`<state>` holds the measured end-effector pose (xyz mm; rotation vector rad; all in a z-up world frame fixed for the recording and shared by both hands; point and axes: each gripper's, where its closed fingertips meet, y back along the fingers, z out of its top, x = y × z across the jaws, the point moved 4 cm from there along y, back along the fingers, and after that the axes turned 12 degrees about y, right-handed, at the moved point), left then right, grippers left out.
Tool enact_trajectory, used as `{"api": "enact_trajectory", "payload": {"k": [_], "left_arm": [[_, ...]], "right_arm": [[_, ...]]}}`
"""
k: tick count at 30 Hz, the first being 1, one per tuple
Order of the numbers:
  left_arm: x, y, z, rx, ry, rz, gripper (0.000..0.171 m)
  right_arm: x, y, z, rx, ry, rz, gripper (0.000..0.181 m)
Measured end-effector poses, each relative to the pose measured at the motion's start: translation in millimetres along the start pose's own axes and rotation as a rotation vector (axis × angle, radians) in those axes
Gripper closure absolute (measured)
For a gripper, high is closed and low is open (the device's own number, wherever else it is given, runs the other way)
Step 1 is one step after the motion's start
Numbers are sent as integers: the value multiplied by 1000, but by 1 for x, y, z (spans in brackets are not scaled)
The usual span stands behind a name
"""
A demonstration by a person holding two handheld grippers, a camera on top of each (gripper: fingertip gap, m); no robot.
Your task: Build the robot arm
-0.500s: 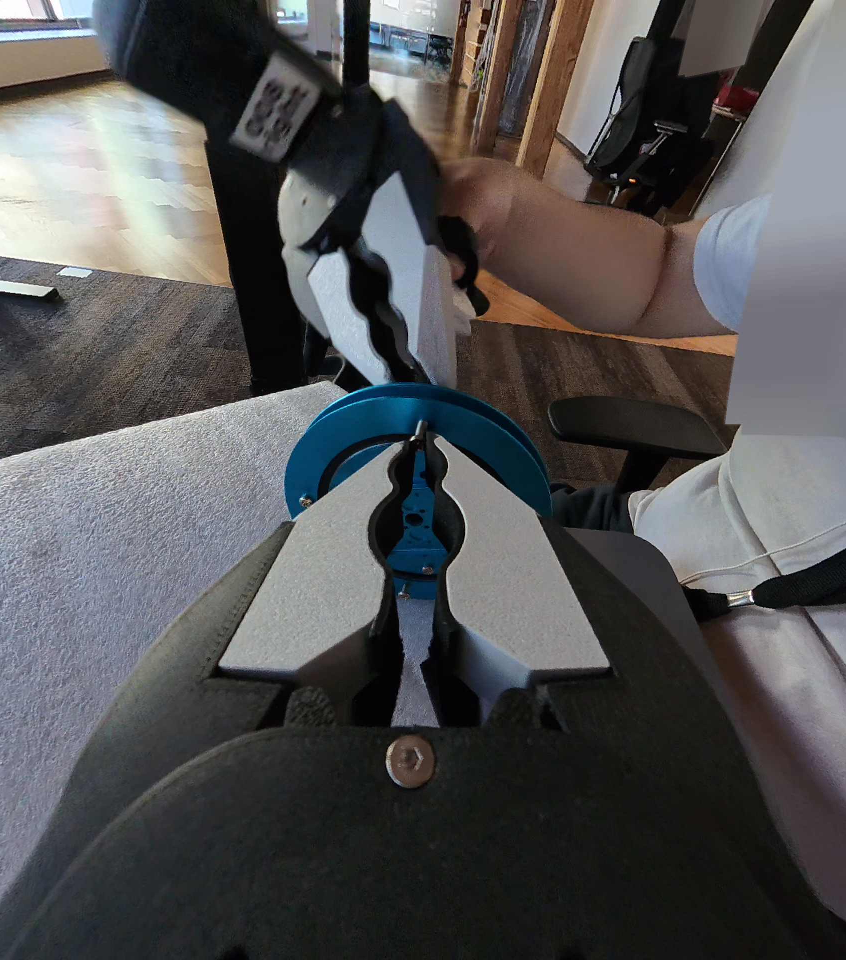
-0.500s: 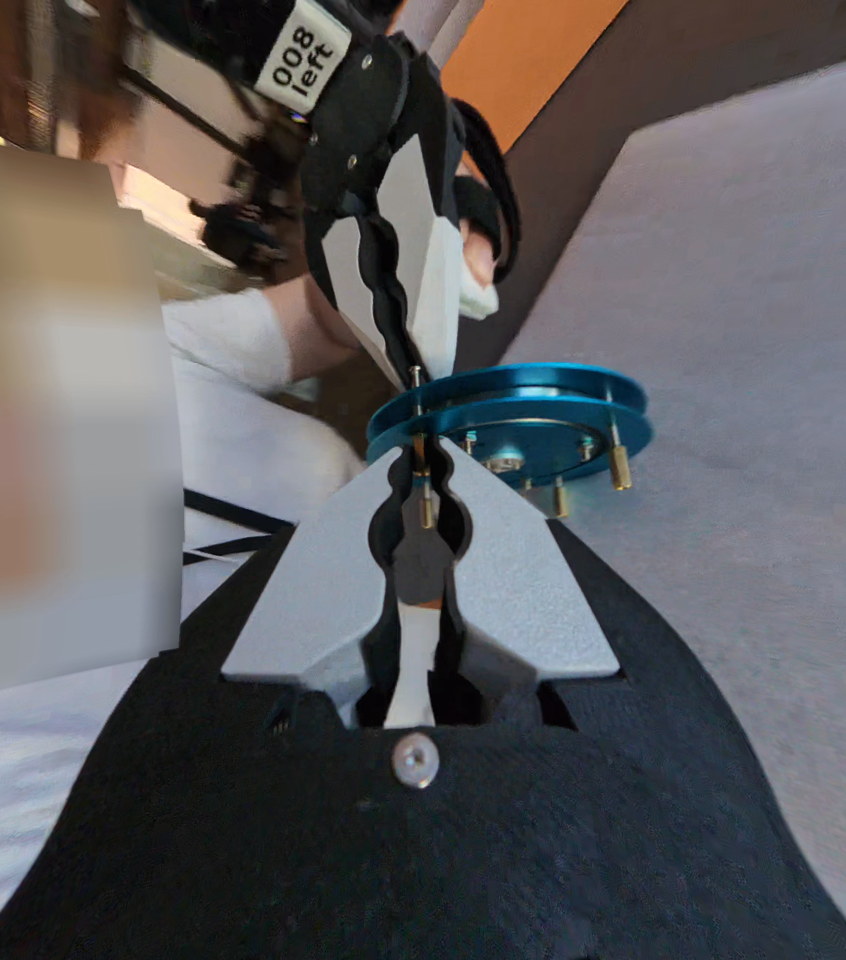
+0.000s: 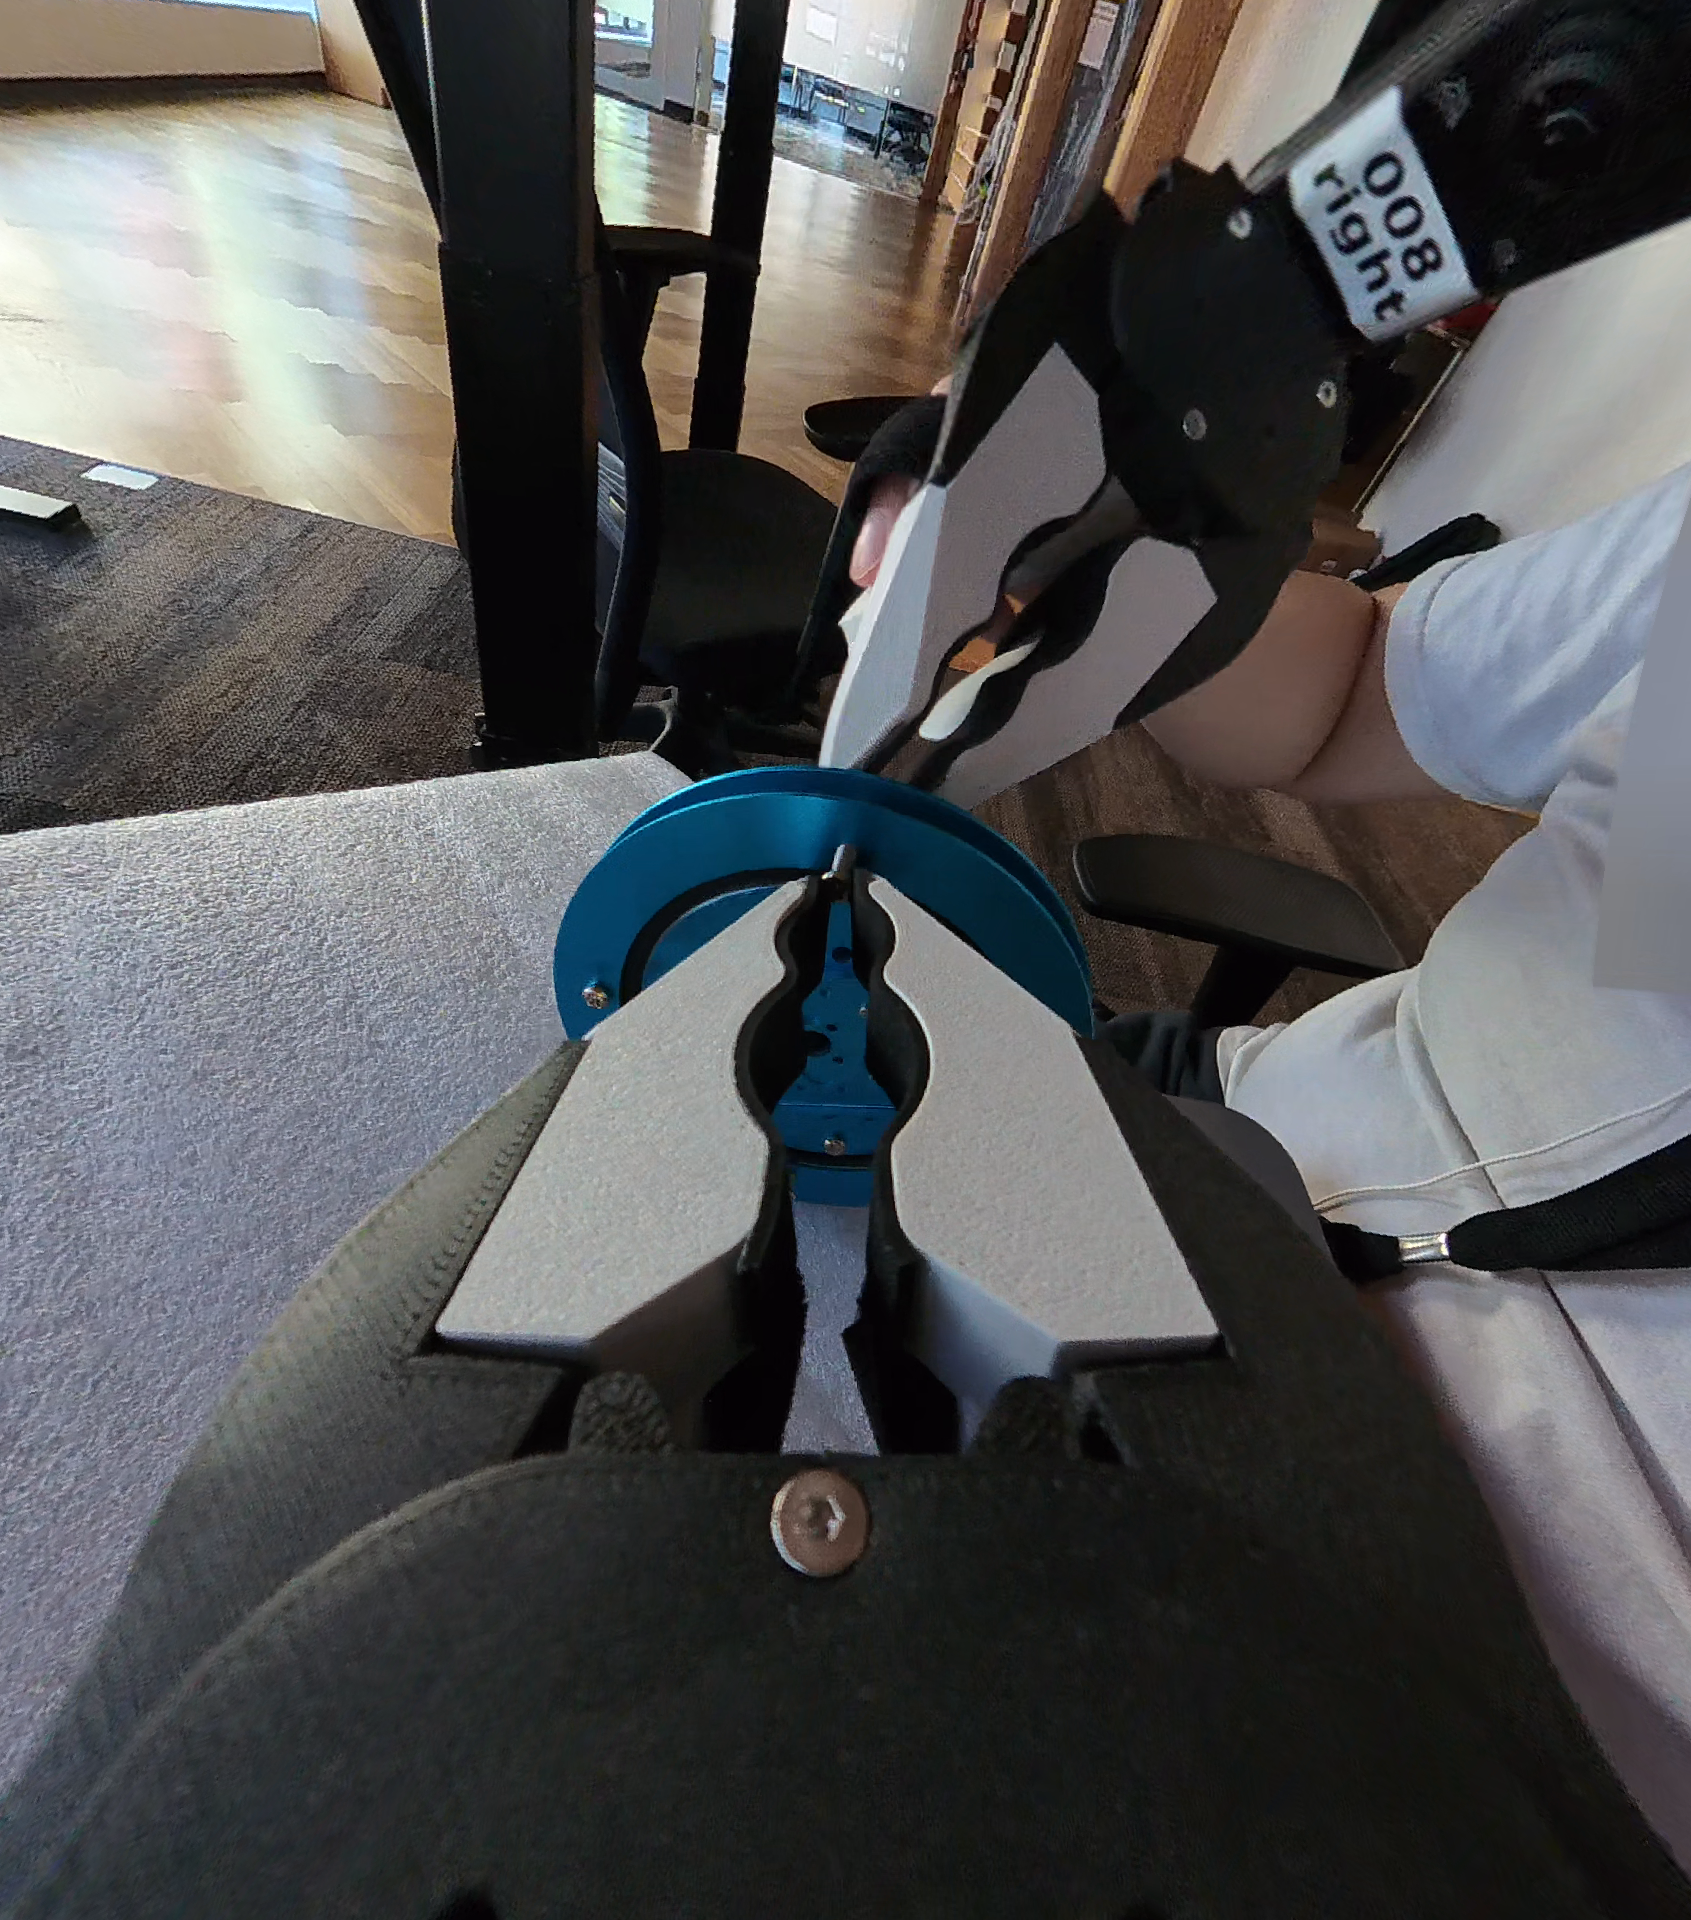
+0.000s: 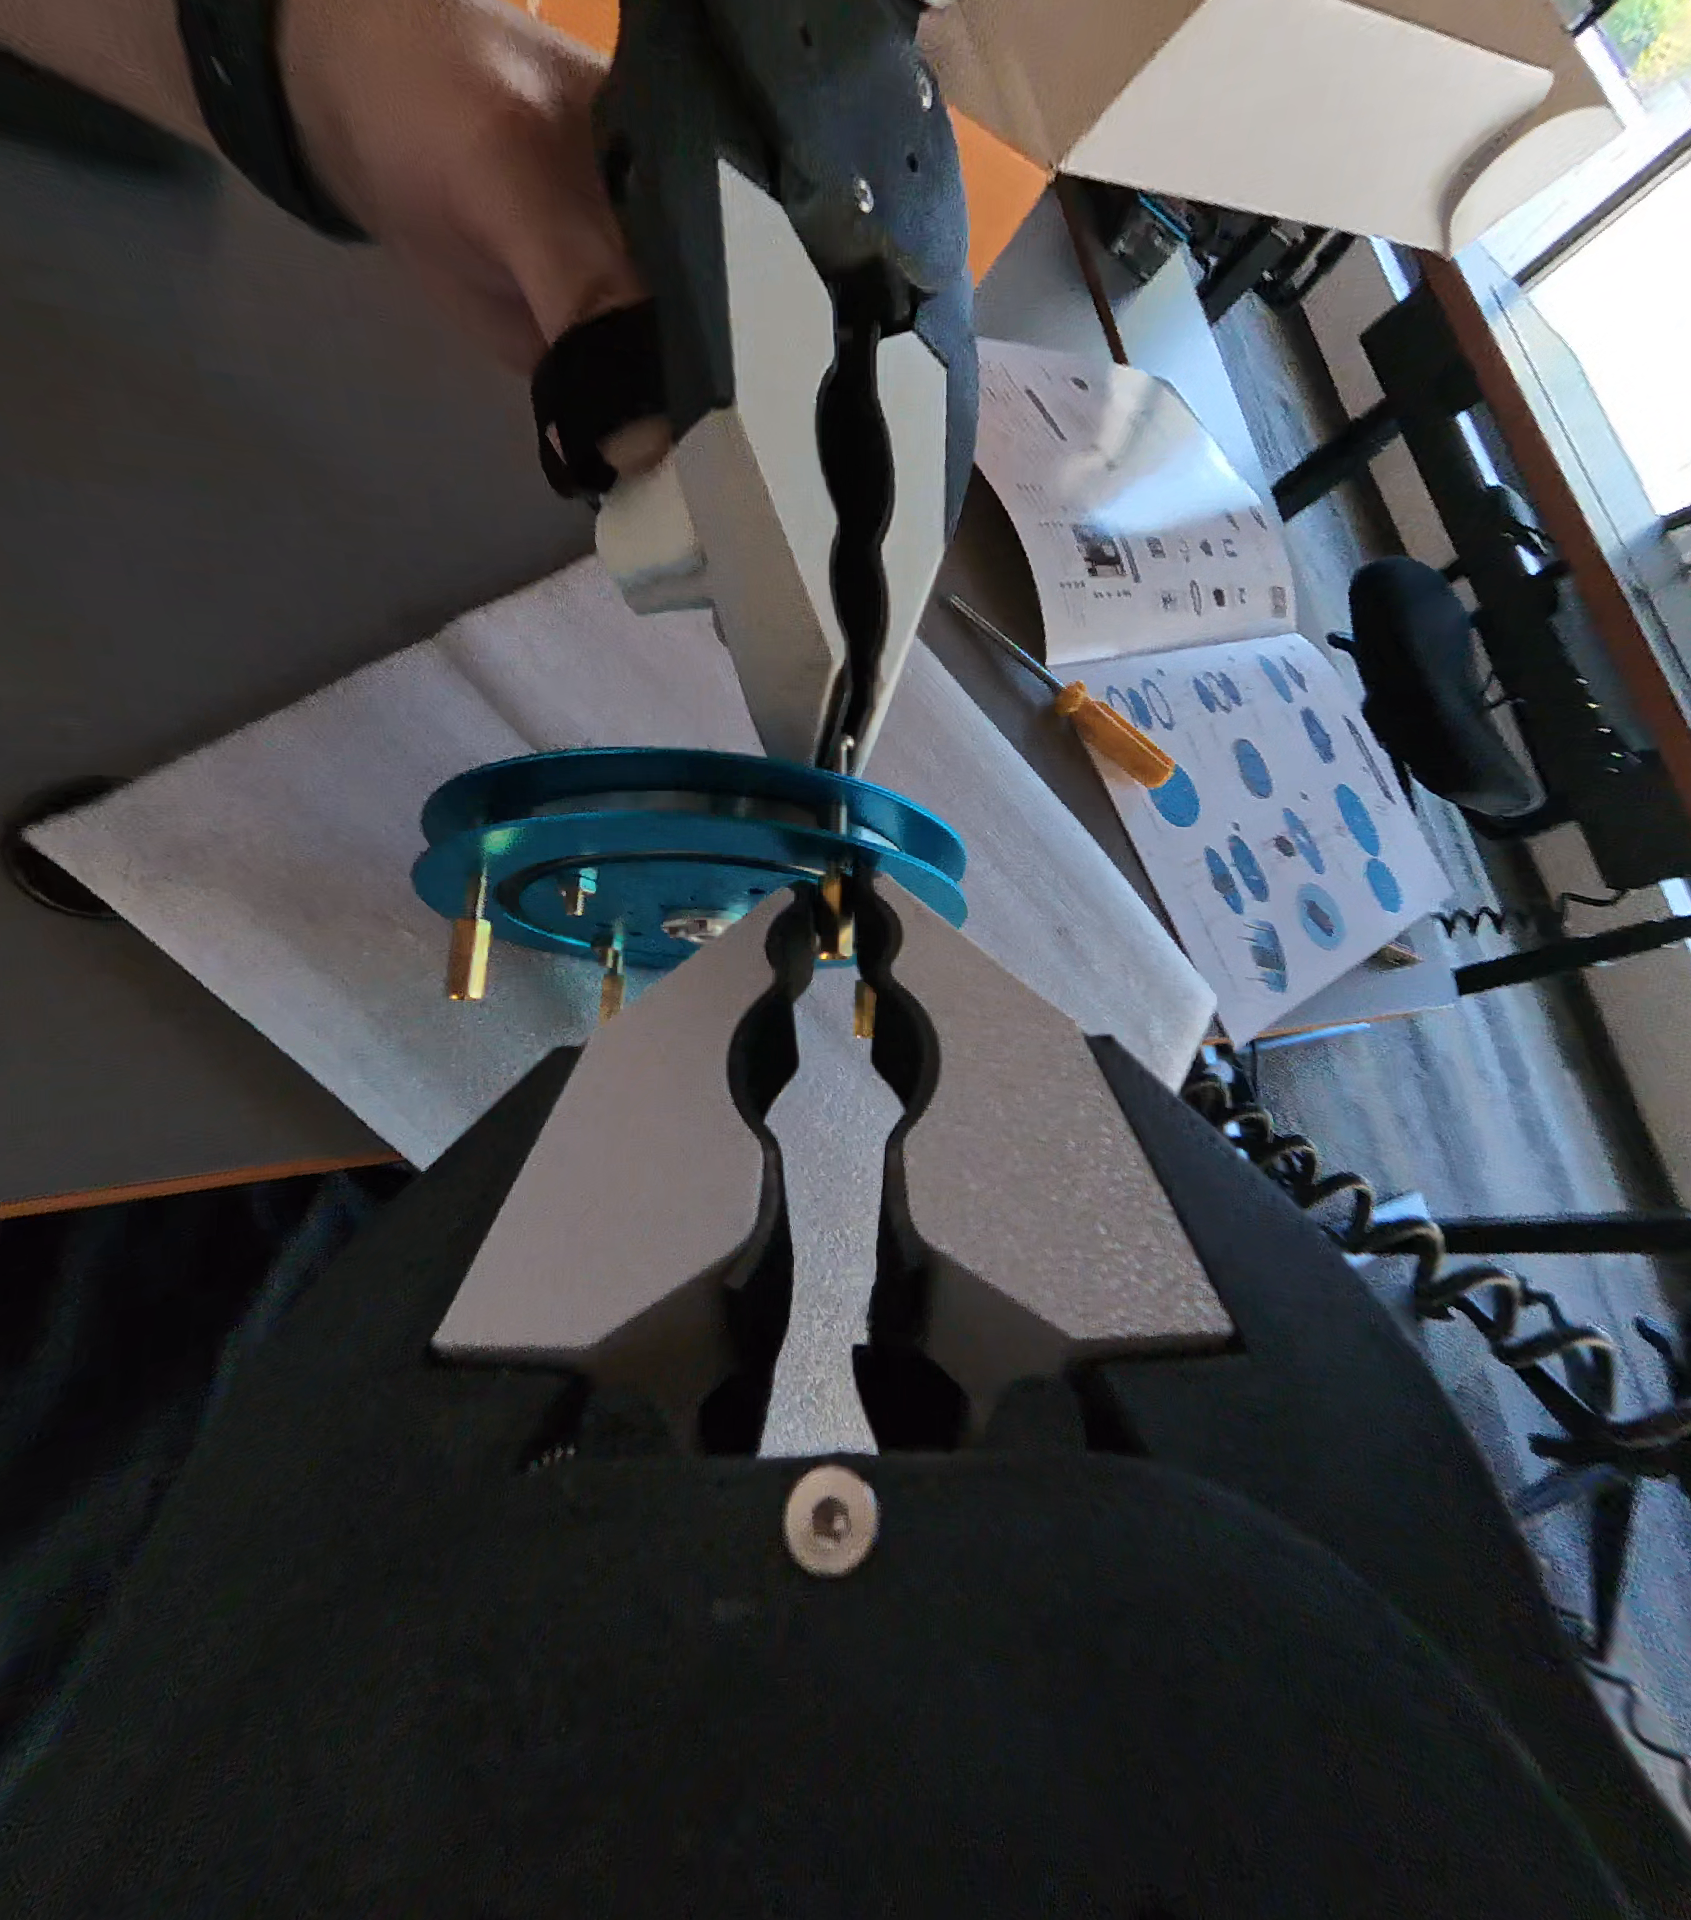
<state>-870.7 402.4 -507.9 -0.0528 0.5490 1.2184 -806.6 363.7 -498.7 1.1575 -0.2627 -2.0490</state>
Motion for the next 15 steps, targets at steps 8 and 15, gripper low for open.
{"api": "enact_trajectory", "payload": {"k": [8, 15], "left_arm": [[4, 4, 1, 5, 67, -10, 168], [2, 8, 0, 12, 51, -15, 167]], "right_arm": [[-5, -7, 4, 15, -50, 23, 176], [-5, -7, 6, 0, -112, 72, 176]]}}
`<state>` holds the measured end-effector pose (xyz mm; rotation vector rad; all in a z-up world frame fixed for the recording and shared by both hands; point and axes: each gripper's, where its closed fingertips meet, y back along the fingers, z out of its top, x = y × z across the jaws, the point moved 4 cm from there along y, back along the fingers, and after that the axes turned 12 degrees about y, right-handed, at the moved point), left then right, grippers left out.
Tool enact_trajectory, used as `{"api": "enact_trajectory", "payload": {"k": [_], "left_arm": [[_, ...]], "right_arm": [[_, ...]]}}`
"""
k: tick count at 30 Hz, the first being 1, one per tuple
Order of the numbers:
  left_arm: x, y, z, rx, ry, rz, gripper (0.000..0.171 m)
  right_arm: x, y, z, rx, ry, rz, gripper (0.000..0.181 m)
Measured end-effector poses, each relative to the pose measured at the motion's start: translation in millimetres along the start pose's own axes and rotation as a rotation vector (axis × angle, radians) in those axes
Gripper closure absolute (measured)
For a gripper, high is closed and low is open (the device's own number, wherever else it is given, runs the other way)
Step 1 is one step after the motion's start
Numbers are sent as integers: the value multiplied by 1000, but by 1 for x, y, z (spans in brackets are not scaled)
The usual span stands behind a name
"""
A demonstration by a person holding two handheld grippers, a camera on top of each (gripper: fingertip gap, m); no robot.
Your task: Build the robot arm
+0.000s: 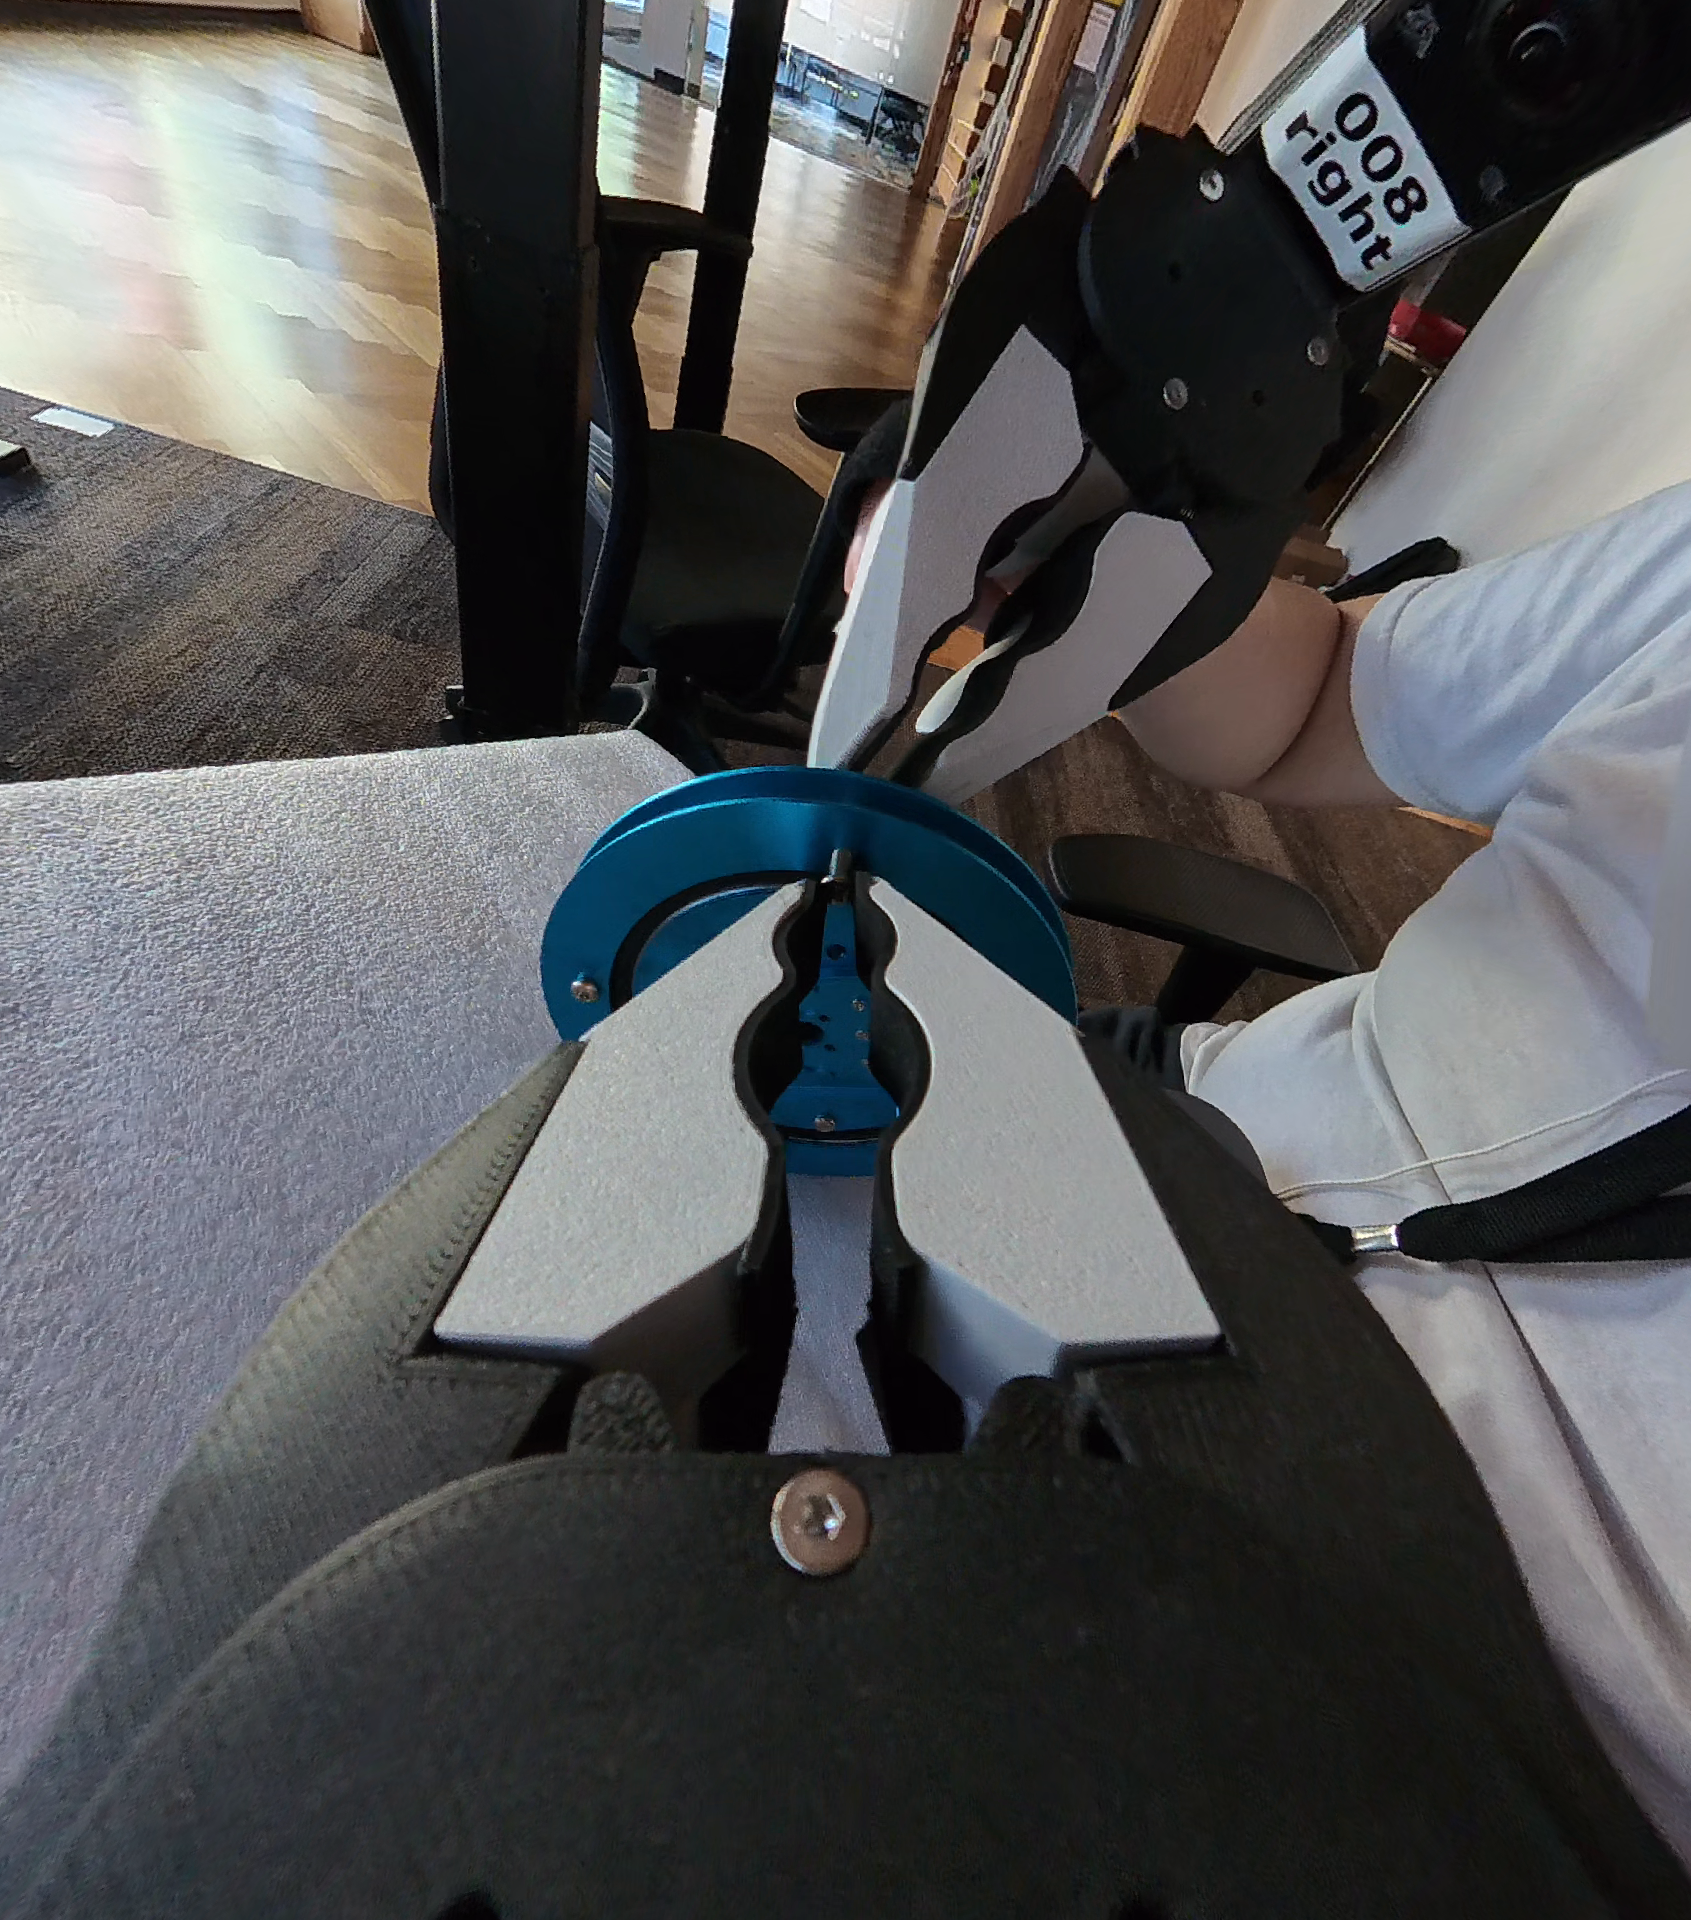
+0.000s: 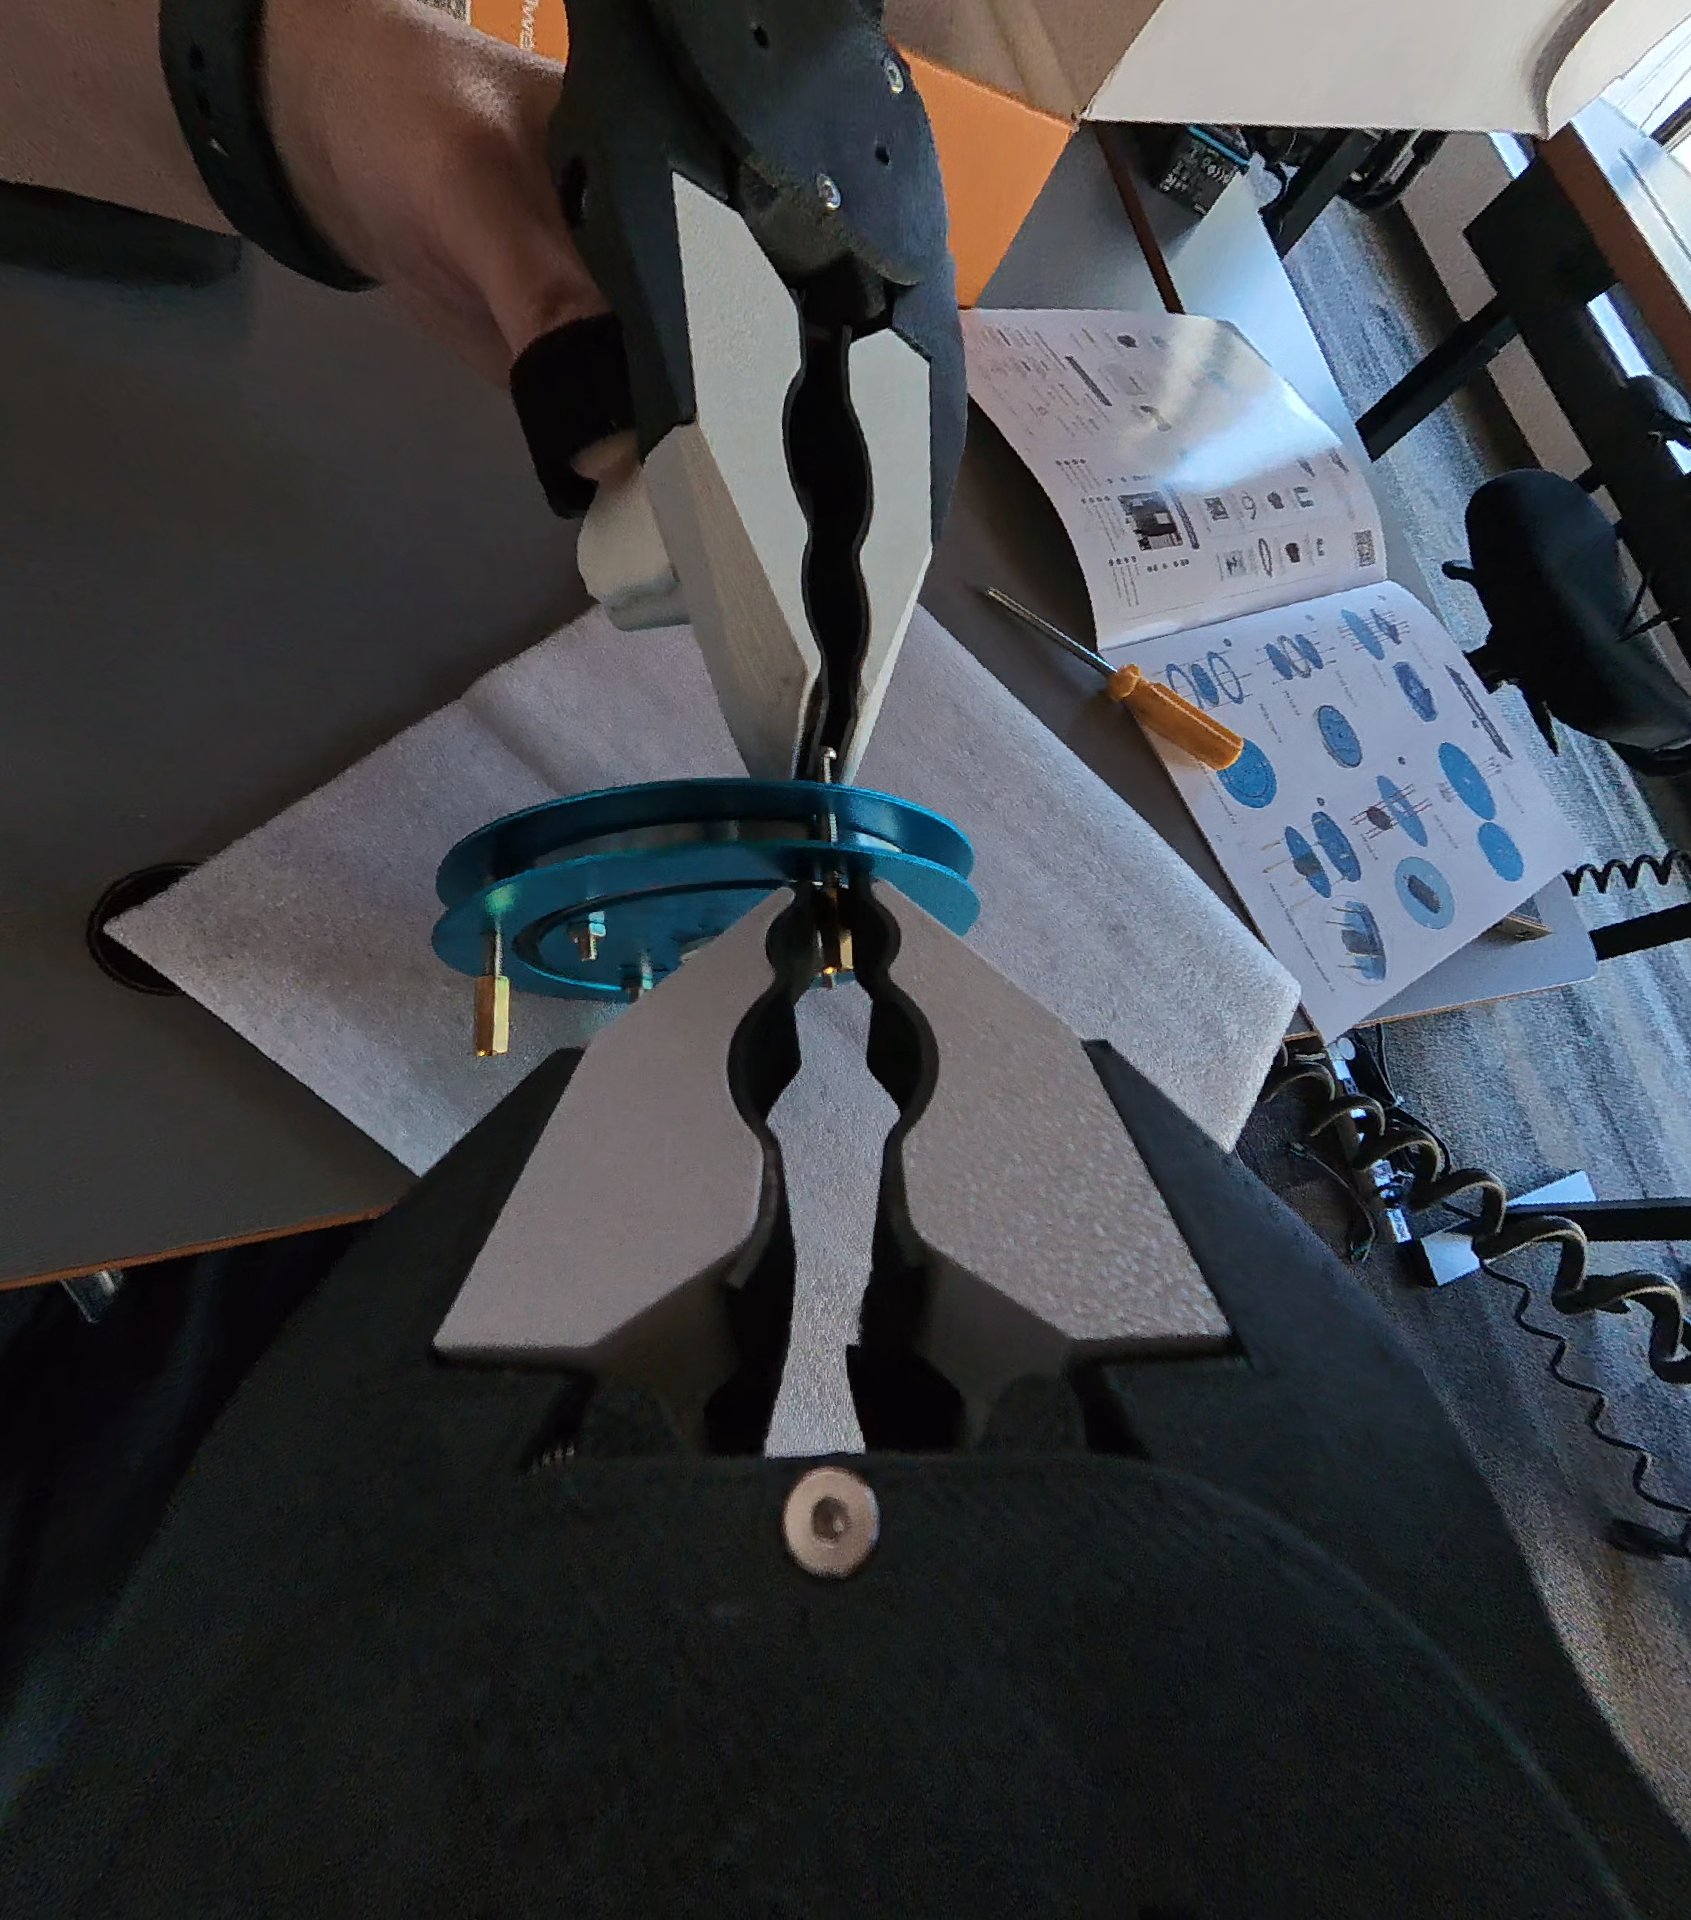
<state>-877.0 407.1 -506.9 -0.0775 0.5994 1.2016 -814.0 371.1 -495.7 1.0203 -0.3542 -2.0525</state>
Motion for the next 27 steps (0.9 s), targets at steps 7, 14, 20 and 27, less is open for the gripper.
{"api": "enact_trajectory", "payload": {"k": [7, 14, 20, 27], "left_arm": [[3, 5, 3, -36, 50, -40, 166], [3, 1, 4, -52, 42, -35, 167], [3, 1, 3, -49, 70, -61, 168], [2, 0, 3, -52, 66, -63, 168]], "right_arm": [[-1, 1, -2, 22, 20, -17, 177], [-1, 3, -4, 21, 8, -11, 177], [0, 3, -3, 11, 68, -48, 177], [2, 5, -6, 12, 95, -77, 176]]}}
